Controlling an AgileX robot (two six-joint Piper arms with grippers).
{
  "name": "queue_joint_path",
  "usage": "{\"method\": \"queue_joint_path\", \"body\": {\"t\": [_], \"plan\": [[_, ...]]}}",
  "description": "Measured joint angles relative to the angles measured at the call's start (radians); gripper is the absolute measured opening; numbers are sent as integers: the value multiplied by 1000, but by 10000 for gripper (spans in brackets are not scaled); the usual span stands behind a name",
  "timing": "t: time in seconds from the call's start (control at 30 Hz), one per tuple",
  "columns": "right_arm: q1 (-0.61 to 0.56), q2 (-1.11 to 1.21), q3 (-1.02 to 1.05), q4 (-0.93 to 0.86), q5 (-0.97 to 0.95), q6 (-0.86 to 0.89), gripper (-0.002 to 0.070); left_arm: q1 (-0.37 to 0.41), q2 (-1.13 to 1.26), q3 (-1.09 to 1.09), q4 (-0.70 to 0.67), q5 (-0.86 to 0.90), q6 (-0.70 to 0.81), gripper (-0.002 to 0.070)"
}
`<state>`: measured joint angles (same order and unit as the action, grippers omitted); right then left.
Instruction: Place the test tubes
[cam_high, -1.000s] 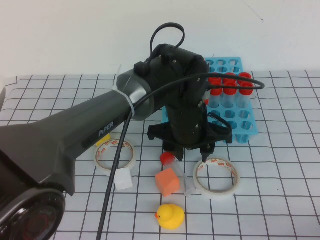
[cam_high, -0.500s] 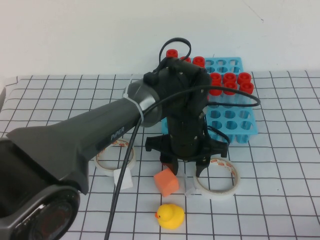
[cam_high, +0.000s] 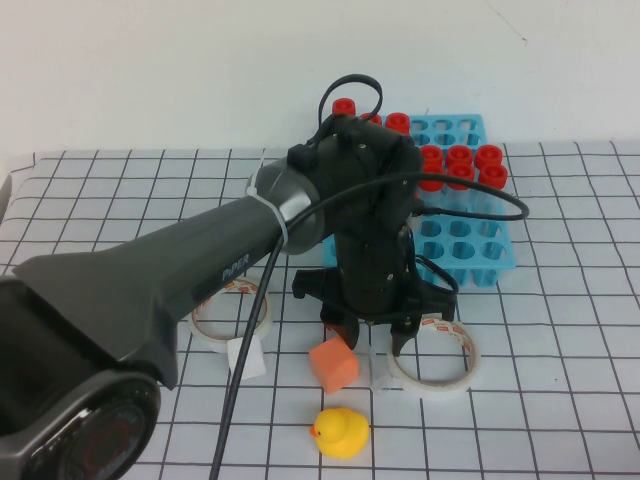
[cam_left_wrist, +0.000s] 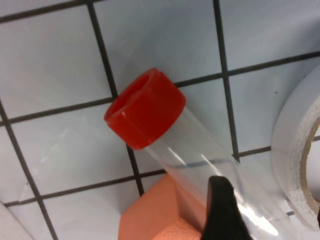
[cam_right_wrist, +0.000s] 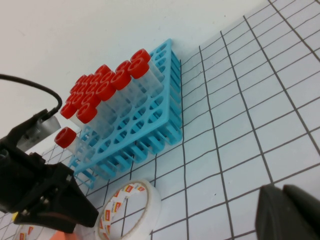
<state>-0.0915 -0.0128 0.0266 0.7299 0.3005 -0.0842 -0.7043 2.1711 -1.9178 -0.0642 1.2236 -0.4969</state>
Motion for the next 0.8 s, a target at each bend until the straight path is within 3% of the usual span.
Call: {"method": "queue_joint_path", "body": {"t": [0.3,0.53,0.8], "plan": [[0,0,0,0,0,0,-1,0,0,0,28,0,-19,376],[0,0,0,0,0,-2,-1,1,0,0,112,0,-178,376],[0,0,0,0,0,-2,-1,4,37,0,59,0,-255,376]]}}
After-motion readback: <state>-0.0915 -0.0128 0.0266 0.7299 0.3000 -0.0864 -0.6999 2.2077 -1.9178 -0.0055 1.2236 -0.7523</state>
